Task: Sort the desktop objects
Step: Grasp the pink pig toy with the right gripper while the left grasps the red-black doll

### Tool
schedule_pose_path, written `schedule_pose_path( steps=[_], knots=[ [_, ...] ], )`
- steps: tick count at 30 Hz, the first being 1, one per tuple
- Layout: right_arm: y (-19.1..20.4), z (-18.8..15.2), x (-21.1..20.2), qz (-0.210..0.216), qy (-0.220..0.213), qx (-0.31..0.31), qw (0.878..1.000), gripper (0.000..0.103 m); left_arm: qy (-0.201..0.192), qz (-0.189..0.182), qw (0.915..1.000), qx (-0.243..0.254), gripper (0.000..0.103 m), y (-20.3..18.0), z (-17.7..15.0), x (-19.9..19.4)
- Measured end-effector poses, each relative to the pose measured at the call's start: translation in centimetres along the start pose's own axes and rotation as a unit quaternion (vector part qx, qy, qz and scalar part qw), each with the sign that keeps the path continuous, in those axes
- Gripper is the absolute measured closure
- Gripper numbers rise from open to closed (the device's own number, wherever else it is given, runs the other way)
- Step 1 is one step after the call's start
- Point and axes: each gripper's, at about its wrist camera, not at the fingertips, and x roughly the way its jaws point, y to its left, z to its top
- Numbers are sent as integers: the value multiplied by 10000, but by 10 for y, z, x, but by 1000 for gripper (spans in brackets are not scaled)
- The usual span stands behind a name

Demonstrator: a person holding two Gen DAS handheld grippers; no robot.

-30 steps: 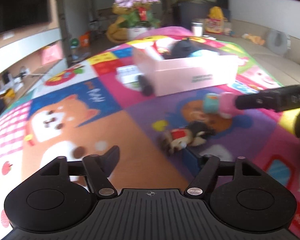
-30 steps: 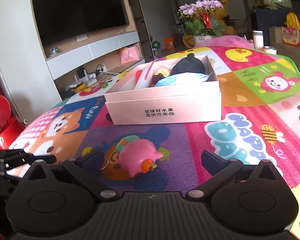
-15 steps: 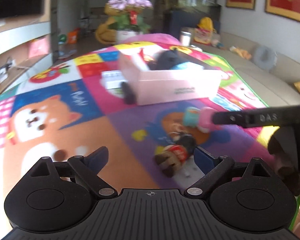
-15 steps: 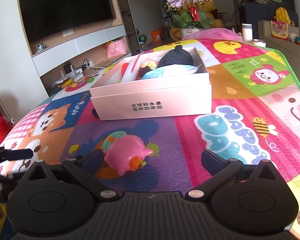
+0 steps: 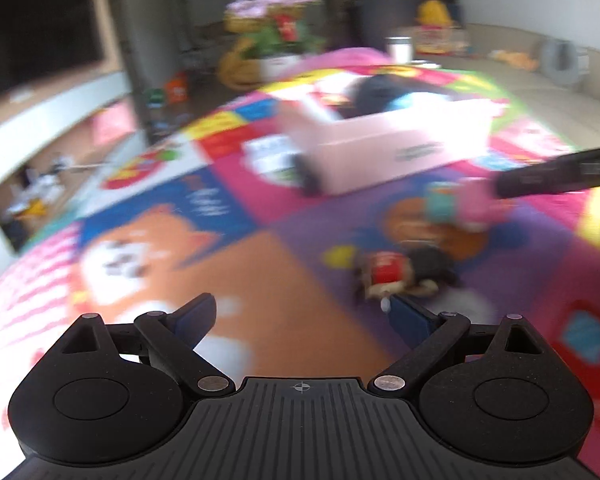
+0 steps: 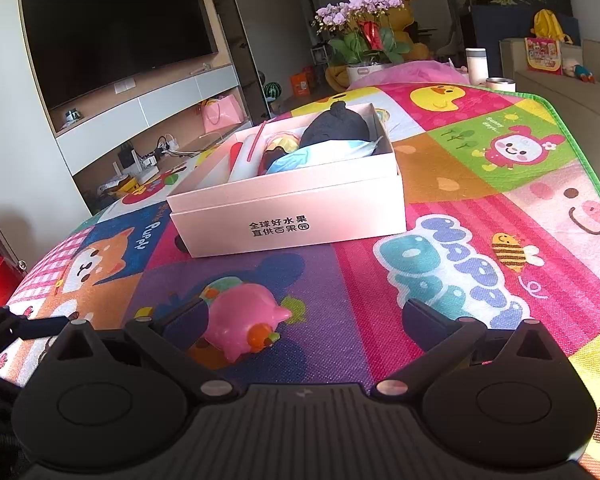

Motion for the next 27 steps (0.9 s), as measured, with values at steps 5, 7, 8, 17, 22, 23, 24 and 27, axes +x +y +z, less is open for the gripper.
schedule_pose_path(
  steps=[5, 7, 8, 17, 22, 23, 24, 27],
  knots=[
    [-1, 0, 0, -1, -8, 16, 10000, 0, -42, -236, 9987, -445, 6, 32, 6, -7],
    [-2, 0, 0, 11, -20, 44, 10000, 0, -108, -832, 9951, -520, 3, 34, 8, -14],
    [-3, 0, 0, 20, -23, 61, 10000, 0, -152, -1040, 9935, -447, 3, 31, 9, -17],
    [-4, 0, -1, 39, -57, 121, 9999, 0, -36, -1687, 9852, 305, 3, -8, 16, 15],
    [-4, 0, -2, 44, -40, 140, 9999, 0, 113, -1958, 9805, 133, 3, -7, 17, 22],
    [-4, 0, -1, 48, -37, 145, 9999, 0, 122, -1985, 9799, 143, 3, -8, 15, 19],
    [-4, 0, -2, 50, -36, 149, 9999, 0, 128, -2037, 9788, 154, 3, -9, 12, 14],
    [-4, 0, -1, 46, -20, 154, 9999, 0, 117, -2156, 9762, 206, 3, -16, 4, -3]
  ],
)
